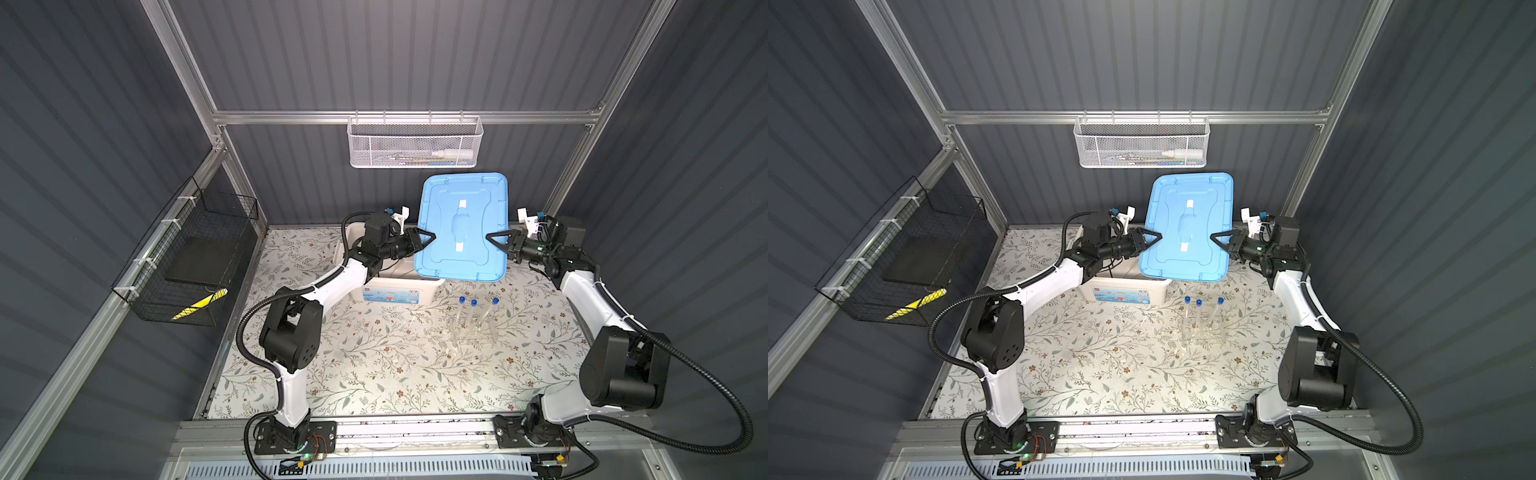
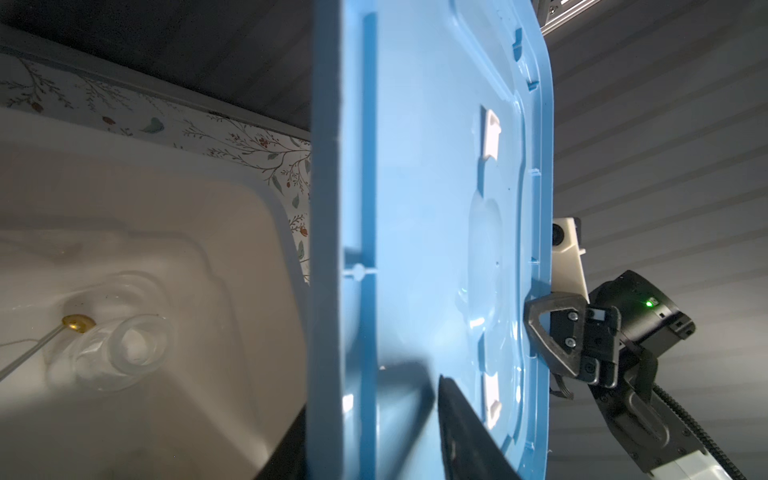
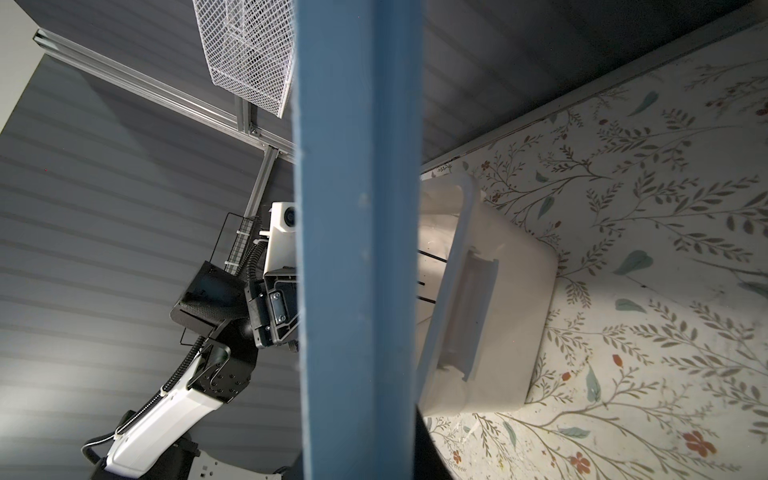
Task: Organize the chemistry lab equipment
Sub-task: 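Grip the blue lid's edges with both grippers and raise it upright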
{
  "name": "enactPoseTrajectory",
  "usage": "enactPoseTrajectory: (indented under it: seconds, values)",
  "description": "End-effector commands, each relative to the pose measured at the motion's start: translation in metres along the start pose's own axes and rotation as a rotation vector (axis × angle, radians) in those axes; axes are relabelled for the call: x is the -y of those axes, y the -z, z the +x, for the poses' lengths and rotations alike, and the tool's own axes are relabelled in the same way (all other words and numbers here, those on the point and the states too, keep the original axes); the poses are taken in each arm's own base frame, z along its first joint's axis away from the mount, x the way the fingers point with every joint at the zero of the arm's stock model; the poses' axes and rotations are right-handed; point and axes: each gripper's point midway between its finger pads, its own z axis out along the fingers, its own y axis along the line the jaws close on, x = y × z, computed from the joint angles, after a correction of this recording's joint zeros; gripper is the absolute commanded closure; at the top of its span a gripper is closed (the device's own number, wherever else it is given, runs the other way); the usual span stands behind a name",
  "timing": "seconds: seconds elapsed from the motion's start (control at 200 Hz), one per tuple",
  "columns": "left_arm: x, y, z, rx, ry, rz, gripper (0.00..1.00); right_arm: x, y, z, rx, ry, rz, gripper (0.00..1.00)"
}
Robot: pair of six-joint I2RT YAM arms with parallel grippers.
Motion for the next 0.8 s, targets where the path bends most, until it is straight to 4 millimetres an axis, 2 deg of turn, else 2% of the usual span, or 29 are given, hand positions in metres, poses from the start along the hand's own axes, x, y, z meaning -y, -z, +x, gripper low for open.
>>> enactPoseTrajectory:
  seconds: [0.0,0.12,0.235,0.49,0.67,0.795]
  values:
    - [0.021,0.01,-0.012,0.029,-0.072,-0.004,0.42,-0.024,0.005,-0.005,0.021,0.079,-0.023,0.84]
    - [0.02,0.018,-0.017,0.042,-0.091,-0.037,0.25,-0.036,0.011,-0.012,0.06,0.107,-0.005,0.86]
    - [0.018,0.029,-0.024,0.063,-0.122,-0.087,0.01,-0.05,0.016,-0.018,0.092,0.148,0.021,0.86]
    - [0.022,0.079,-0.051,0.167,-0.222,-0.242,0.0,-0.096,0.018,-0.02,0.122,0.341,0.147,0.87]
    - [0.028,0.123,-0.066,0.239,-0.279,-0.34,0.0,-0.128,0.006,-0.013,0.115,0.525,0.272,0.87]
    - [0.042,0.151,-0.074,0.277,-0.293,-0.351,0.0,-0.15,-0.003,-0.013,0.147,0.666,0.363,0.87]
